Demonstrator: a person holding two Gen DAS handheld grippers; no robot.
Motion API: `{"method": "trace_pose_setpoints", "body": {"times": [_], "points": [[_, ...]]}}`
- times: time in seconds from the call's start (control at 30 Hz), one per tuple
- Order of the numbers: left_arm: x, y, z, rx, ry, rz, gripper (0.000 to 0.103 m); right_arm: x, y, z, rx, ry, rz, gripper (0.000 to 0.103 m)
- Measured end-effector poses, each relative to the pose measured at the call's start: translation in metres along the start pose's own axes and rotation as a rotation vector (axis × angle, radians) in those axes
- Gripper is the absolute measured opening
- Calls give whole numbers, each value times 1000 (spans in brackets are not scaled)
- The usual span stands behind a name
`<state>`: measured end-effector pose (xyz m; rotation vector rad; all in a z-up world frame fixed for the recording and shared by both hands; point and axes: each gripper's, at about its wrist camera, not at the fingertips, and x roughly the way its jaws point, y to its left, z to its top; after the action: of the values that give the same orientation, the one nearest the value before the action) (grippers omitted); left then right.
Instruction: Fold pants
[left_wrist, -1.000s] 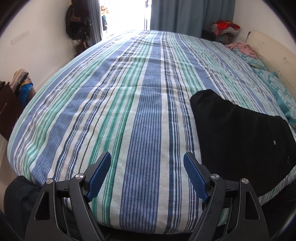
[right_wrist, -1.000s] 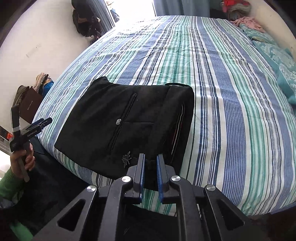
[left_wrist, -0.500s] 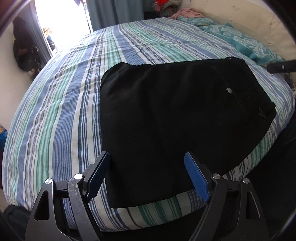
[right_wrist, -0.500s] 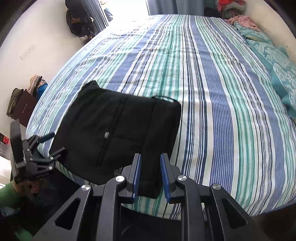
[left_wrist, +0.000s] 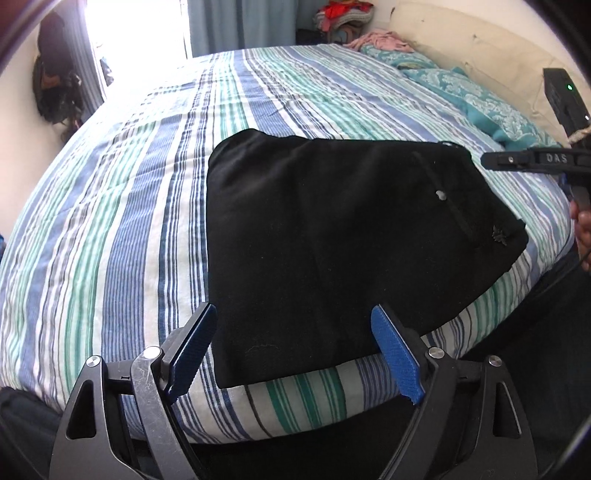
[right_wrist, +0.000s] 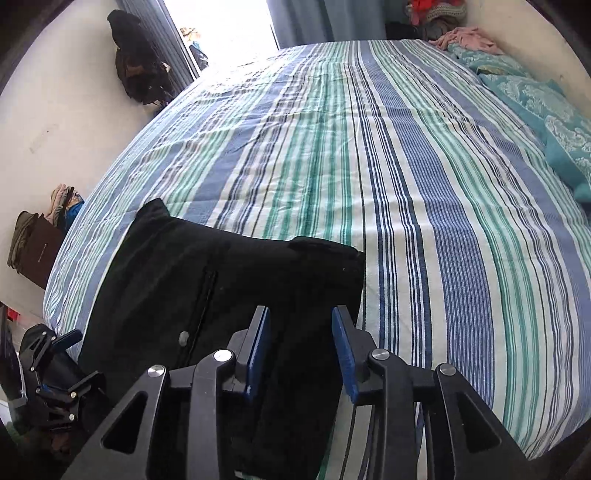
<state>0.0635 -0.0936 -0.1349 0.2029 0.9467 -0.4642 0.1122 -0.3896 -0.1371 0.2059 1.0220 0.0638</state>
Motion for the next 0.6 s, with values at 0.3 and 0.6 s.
{"method": "trace_pose_setpoints", "body": {"times": [0.3,0.6], "points": [[23,-11,-2,39,72,9,87,3,51,-89,-34,106,94,36],[13,10,41,-40,34,-49,88,-37,55,-86,-3,-159,88,40]]}}
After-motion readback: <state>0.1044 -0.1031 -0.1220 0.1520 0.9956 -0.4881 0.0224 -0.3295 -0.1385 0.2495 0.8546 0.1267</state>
